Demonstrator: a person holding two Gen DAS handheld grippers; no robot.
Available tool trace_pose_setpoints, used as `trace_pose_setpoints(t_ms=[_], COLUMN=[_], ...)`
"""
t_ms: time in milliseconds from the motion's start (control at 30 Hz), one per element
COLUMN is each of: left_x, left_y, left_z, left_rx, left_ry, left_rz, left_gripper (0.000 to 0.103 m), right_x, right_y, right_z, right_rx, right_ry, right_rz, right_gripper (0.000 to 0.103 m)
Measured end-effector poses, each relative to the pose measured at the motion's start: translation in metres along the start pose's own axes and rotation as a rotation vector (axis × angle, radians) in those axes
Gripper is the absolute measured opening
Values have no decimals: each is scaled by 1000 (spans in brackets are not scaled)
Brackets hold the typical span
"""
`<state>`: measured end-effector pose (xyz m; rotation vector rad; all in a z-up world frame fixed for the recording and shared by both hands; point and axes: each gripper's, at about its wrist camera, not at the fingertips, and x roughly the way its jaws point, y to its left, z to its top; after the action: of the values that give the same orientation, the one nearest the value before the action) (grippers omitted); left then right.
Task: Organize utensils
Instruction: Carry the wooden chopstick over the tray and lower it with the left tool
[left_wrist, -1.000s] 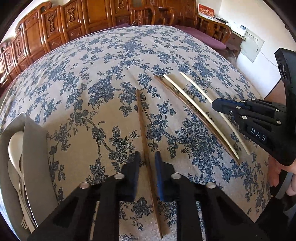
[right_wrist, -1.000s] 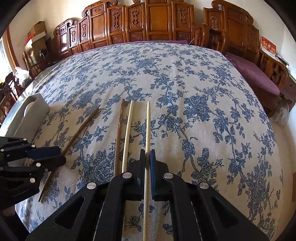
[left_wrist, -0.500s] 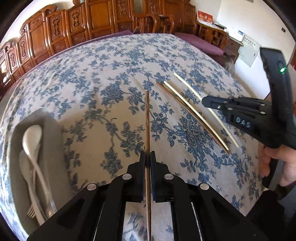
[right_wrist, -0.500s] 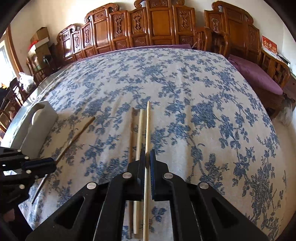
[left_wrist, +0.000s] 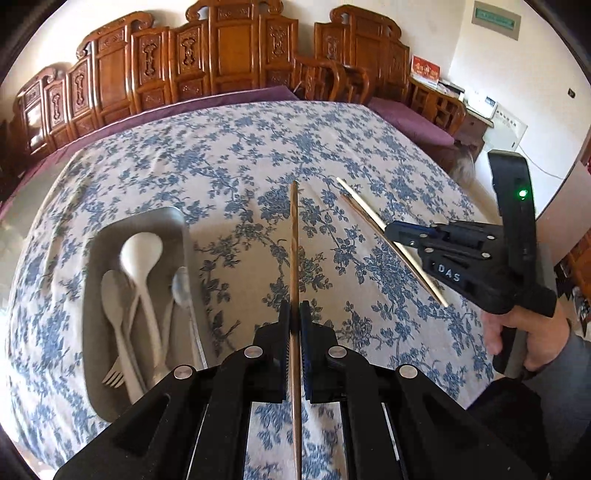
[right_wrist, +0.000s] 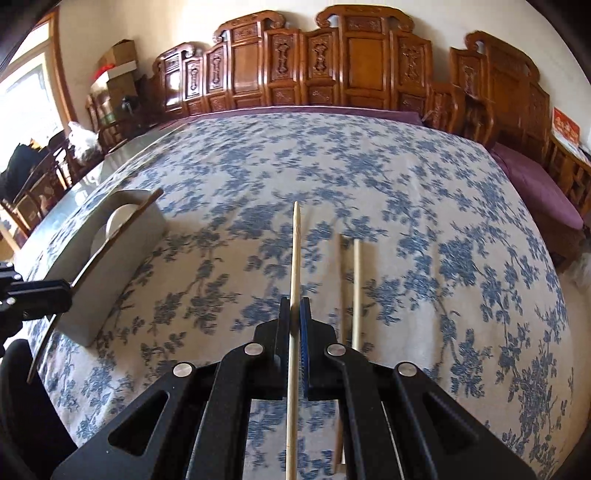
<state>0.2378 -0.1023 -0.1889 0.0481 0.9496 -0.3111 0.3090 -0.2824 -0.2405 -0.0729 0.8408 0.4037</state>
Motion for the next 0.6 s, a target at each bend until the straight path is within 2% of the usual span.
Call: trace_pose_setpoints(t_ms=[333,600], left_x=[-30,-30], left_y=[26,64], left_z=[-3,-2], left_rx=[-36,-98], left_ry=[-37,-46], left_rz=[21,71], left_gripper=[4,4], right_x=[-13,-23], right_y=[36,68], right_z=[8,12], right_rx=[-65,-106], right_ry=[-37,-56], right_rz=[58,111], right_gripper=[6,6])
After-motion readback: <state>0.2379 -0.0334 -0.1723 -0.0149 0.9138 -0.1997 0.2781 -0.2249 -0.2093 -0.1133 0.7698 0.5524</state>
